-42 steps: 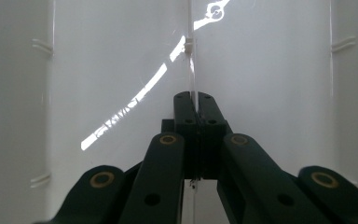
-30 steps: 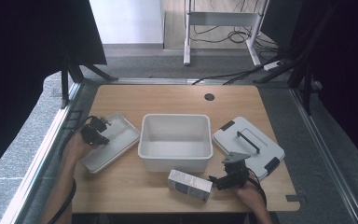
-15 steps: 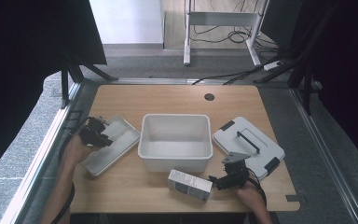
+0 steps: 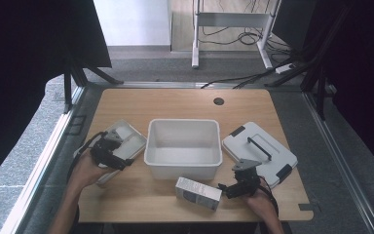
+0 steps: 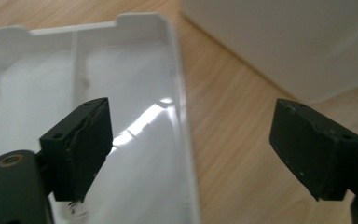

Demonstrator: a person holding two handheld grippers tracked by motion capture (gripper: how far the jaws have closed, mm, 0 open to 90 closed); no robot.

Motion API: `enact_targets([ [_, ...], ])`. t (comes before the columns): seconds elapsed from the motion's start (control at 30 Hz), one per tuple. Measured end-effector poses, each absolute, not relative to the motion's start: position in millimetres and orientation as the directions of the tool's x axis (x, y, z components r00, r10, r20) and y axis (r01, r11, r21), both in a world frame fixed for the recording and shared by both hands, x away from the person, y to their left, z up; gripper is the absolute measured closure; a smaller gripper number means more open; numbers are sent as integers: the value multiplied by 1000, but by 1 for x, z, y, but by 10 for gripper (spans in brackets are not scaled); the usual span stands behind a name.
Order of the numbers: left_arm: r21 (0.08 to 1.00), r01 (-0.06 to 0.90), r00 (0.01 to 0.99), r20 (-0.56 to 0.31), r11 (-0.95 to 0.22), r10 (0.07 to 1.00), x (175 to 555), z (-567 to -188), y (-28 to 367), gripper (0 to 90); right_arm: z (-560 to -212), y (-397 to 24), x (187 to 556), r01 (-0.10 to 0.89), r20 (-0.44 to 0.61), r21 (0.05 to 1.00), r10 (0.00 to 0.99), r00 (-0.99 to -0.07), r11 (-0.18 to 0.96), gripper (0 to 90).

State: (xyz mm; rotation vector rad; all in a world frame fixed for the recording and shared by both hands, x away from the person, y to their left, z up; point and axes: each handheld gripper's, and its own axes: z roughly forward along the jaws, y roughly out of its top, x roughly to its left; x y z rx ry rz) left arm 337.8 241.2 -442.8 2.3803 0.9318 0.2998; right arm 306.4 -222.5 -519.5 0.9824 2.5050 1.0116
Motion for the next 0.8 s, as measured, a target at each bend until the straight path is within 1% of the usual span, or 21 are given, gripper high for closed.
enact_targets([
  [0.03,583,545,740,3,-602,673,332,-444,237,70,-519,-223,306,492,5,692,677,-736,528,0],
  [0.17,619,500,772,-2,-605,636,311,-450,221,2,-519,-222,306,492,6,692,678,-735,528,0],
  [0.37,627,473,797,-6,-619,603,291,-474,202,0,-519,-223,306,491,8,693,677,-736,527,0],
  [0.53,612,478,800,-7,-630,600,288,-501,195,0,-519,-223,306,489,7,693,674,-739,529,1],
  [0.67,615,484,798,-17,-623,603,288,-514,194,0,-519,-223,306,487,6,694,672,-740,530,1],
  [0.8,661,474,792,-32,-582,609,286,-522,195,0,-519,-224,305,488,18,698,669,-743,524,8],
])
